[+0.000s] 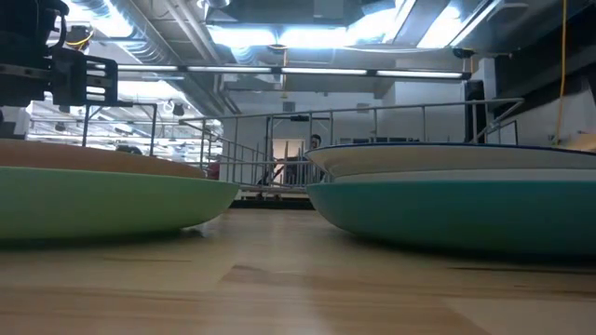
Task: Sort dishes
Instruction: Remove the towel from the blue plate
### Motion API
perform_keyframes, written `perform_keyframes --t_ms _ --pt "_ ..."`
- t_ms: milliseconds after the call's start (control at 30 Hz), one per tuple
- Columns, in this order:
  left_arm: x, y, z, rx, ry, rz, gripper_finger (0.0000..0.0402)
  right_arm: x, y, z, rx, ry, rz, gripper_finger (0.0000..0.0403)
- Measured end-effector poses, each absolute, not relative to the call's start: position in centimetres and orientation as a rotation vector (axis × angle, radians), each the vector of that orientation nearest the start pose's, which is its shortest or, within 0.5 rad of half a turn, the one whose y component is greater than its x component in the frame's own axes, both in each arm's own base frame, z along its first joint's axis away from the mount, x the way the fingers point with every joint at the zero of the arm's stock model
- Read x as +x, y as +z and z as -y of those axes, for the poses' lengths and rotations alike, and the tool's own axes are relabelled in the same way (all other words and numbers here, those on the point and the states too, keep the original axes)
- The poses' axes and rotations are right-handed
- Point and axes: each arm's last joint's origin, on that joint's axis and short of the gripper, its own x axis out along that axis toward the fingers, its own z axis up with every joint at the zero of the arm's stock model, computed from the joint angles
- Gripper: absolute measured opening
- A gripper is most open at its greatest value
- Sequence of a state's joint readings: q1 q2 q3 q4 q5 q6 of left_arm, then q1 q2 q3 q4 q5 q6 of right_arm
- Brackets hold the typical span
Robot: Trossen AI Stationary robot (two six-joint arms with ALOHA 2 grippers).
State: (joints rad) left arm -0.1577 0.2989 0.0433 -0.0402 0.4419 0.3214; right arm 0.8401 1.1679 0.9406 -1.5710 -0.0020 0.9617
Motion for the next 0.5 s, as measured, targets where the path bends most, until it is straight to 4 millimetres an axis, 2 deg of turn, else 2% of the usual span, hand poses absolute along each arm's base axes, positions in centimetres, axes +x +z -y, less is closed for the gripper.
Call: perform_keyframes --t_ms 200,333,500 --pt "10.6 15.0 2.9 0.267 -0.637 -0.199 0.0193 8.5 22.7 -10.0 0.065 -0.398 -1.861 0.0001" --pt "10.6 15.0 2.9 0.267 -0.637 -0.199 0.0193 9.1 21.6 -10.7 0.127 -0.317 -1.815 0.0001" --pt "10.6 15.0 2.9 0.267 -0.637 -0.199 0.0193 9.9 21.3 -11.5 0.175 -0.245 -1.72 0.0009"
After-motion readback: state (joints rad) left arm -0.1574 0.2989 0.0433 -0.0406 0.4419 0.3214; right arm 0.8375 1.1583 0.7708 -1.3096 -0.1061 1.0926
